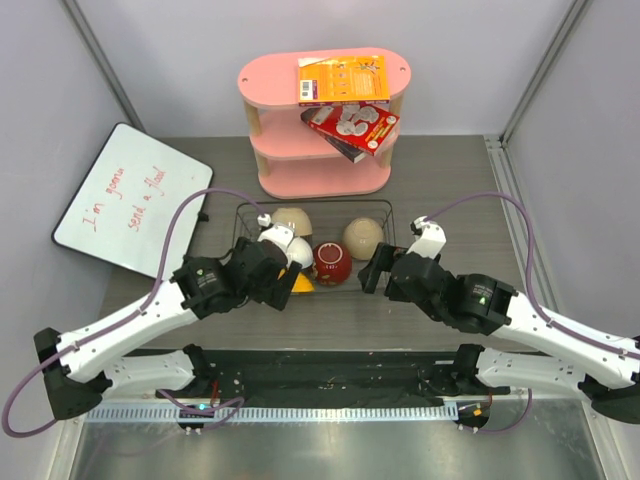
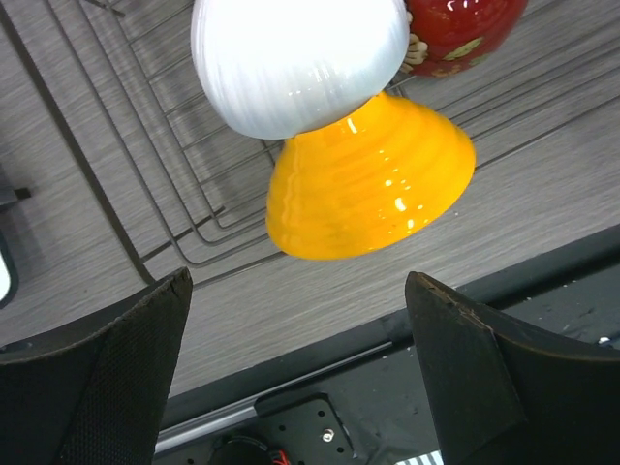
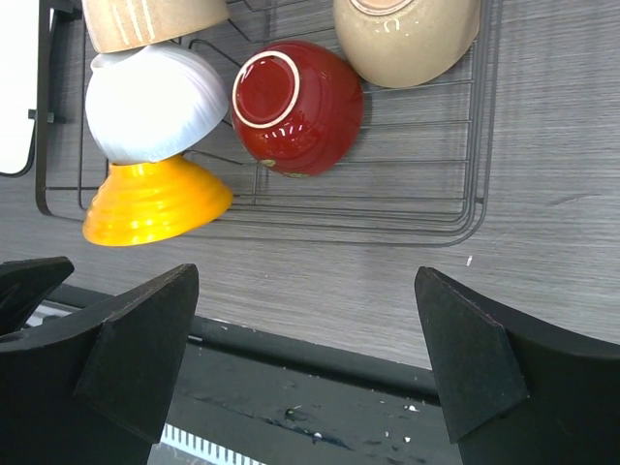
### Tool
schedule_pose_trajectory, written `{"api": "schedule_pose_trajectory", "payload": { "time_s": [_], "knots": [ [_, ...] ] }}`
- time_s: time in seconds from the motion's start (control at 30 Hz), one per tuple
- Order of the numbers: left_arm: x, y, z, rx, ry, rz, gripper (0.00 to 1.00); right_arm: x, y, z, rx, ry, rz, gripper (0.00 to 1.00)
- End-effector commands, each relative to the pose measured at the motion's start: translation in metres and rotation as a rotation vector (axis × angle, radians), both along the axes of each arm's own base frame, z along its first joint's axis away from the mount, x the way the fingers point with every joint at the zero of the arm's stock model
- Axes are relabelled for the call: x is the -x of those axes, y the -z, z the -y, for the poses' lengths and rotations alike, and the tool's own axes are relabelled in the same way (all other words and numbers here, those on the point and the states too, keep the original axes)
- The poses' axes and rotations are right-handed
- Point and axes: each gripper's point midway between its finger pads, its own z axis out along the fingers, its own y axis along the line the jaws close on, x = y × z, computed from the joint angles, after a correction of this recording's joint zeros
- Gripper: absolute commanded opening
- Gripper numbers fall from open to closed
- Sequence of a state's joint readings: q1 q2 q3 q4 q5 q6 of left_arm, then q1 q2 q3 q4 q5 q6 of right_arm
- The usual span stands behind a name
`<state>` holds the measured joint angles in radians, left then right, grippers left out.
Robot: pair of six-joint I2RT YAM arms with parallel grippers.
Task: Unload the bowls from the dish rack
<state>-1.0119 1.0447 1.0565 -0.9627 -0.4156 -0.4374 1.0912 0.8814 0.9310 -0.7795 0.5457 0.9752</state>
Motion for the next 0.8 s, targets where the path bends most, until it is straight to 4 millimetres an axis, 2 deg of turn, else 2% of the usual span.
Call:
{"api": "schedule_pose_trajectory", "payload": {
  "time_s": [0.0, 0.4, 0.77],
  "knots": [
    [-0.004, -0.007, -0.007, -0.04, -0.02, 0.045, 0.91, -0.004, -0.015, 0.005, -0.035, 0.034, 0.037, 1.0],
    [-0.012, 0.015, -0.013, -0.109, -0.041, 0.081, 0.91, -0.005, -0.021, 0.011, -0.014, 0.046, 0.052, 1.0],
    [-0.023, 0.018, -0.01, -0.145, -0.018, 0.132, 0.85, -0.004, -0.019, 0.018, -0.03, 0.072, 0.051, 1.0]
  ]
}}
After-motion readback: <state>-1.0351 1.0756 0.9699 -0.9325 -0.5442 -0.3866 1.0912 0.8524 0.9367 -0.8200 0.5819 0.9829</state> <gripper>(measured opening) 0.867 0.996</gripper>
